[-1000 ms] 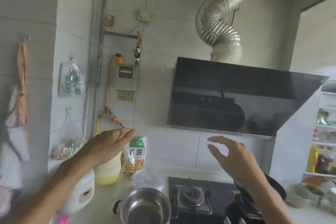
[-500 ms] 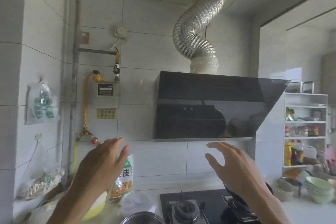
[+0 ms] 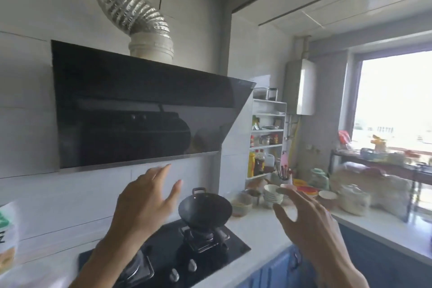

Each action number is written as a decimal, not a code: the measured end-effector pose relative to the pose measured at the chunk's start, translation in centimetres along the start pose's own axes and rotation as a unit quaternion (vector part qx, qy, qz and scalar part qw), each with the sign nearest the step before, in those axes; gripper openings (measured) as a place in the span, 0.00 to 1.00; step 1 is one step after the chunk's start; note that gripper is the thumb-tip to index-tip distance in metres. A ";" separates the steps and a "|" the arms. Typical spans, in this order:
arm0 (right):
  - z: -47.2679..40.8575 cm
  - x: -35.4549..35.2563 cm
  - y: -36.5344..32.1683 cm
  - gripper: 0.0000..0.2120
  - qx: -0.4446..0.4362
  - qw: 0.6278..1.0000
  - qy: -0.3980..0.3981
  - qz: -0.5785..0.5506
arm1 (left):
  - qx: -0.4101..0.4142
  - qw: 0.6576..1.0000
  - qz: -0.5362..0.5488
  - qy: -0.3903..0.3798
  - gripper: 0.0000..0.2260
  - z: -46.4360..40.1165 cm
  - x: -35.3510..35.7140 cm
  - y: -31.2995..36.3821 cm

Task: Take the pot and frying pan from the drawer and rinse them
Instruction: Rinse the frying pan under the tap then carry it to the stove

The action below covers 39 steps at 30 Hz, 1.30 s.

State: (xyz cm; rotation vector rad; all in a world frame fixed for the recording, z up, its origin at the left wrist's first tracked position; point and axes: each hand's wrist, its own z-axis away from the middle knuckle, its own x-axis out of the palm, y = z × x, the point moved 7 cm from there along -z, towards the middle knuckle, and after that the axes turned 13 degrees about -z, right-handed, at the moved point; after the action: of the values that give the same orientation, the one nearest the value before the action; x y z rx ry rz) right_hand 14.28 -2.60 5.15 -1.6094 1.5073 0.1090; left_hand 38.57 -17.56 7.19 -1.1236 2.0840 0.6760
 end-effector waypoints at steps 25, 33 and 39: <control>-17.5 -22.3 55.9 0.09 0.258 0.946 0.130 0.147 | 0.262 0.916 0.285 -0.108 0.17 -19.4 35.6 67.4; -25.2 -28.2 72.6 0.12 0.326 0.916 0.155 0.175 | 0.346 0.864 0.317 -0.183 0.18 -24.7 47.6 87.0; -26.0 -30.7 87.1 0.11 0.392 0.892 0.164 0.152 | 0.396 0.823 0.337 -0.228 0.18 -24.6 56.2 100.7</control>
State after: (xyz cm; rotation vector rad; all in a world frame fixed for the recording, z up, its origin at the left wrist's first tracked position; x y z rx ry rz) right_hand -78.89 16.86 -7.24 -0.7551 1.7368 -0.5627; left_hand -78.44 -13.73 -6.63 0.2520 1.9708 0.2550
